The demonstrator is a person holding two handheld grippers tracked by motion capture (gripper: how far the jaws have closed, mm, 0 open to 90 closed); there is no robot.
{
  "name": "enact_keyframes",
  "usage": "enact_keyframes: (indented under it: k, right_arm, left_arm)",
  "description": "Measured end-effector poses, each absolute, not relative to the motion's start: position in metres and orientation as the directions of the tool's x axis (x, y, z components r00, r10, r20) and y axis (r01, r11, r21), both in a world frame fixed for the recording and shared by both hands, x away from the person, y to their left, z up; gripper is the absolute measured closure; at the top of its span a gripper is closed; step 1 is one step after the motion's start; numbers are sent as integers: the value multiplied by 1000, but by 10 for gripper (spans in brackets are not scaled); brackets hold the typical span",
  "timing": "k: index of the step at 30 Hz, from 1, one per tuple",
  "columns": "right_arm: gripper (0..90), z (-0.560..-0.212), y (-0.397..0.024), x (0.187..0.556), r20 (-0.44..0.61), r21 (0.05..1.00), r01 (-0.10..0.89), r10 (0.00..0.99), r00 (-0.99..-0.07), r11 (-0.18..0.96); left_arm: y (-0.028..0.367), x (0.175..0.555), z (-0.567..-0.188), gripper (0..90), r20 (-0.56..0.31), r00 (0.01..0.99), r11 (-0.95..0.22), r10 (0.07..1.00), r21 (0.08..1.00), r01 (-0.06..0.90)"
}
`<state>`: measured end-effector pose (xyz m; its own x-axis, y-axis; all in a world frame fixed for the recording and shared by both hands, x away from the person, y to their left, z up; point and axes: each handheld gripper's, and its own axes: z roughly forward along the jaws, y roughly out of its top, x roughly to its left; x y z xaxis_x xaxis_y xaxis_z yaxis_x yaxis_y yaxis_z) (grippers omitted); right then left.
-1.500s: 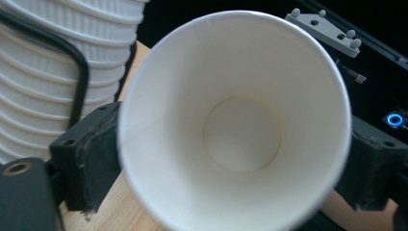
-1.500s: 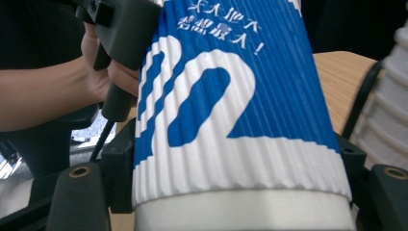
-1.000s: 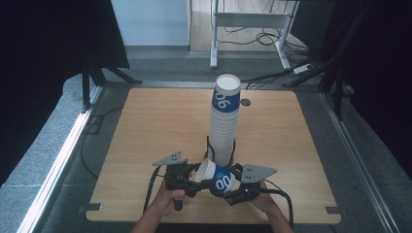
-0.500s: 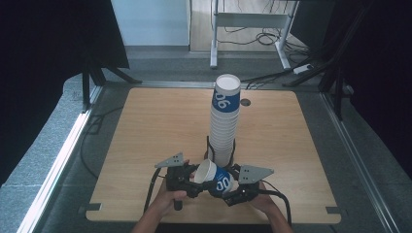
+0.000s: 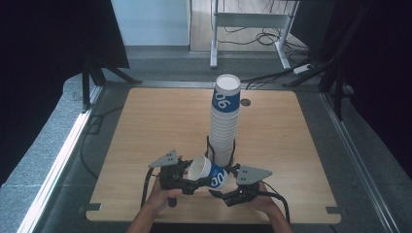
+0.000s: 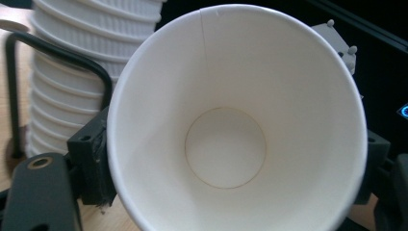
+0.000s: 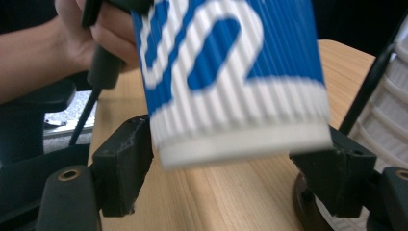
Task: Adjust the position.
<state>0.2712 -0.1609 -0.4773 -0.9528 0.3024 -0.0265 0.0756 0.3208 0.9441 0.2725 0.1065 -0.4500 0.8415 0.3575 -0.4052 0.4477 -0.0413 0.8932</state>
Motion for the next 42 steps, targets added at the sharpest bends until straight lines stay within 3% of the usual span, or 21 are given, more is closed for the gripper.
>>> enact_keyframes:
  k: [20,42]
  right_arm:
    - [204,-480,-166,267,-65,920,76,342,-937,385]
    - [202,-484,-155,259,-111,891,44,311,-944,452]
  left_arm:
    - [101,266,-444,164,-252,834,-240,490,881,408]
    - [75,257,-446,164,-66,842,-501,536,778,379]
